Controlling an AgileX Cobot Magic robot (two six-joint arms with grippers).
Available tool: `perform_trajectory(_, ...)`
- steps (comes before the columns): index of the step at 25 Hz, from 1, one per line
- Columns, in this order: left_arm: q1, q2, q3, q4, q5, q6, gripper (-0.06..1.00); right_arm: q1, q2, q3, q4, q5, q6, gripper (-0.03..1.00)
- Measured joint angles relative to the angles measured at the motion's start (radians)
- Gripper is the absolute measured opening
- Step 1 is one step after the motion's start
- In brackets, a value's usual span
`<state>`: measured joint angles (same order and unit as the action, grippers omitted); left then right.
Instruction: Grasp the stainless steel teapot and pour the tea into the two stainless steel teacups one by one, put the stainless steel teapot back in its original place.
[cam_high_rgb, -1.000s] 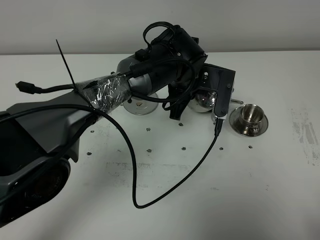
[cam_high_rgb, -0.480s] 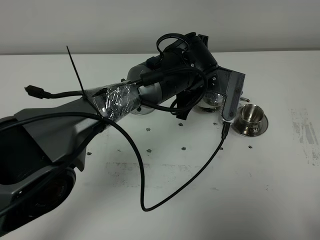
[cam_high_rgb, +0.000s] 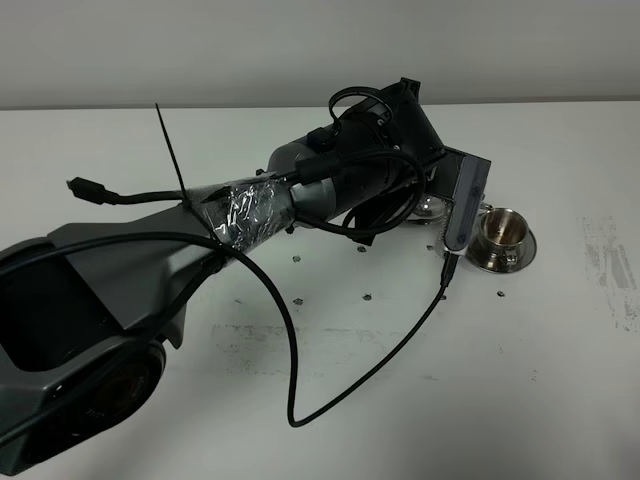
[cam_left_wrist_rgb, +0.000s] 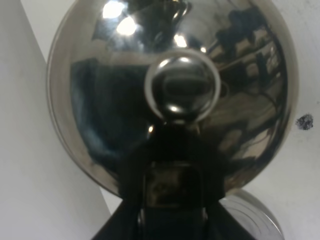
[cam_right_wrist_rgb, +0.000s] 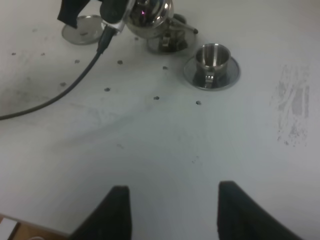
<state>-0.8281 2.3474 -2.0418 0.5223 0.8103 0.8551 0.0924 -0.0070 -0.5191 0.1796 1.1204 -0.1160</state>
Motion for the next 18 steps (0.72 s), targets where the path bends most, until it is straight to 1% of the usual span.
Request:
perform_trajectory(4, -0.009, 0.005, 0.0, 0.014, -0.001, -0.012, 0.24, 0.0, 0.0, 0.0, 0.0, 0.0, 0.0, 0.39)
perform_trajectory(9, -0.021, 0.008, 0.0, 0.065, -0.002, -0.041, 0.24, 0.0, 0.0, 0.0, 0.0, 0.0, 0.0, 0.39)
perform_trajectory(18, -0.031, 0.008, 0.0, 0.122, 0.002, -0.072, 0.24, 0.0, 0.0, 0.0, 0.0, 0.0, 0.0, 0.39)
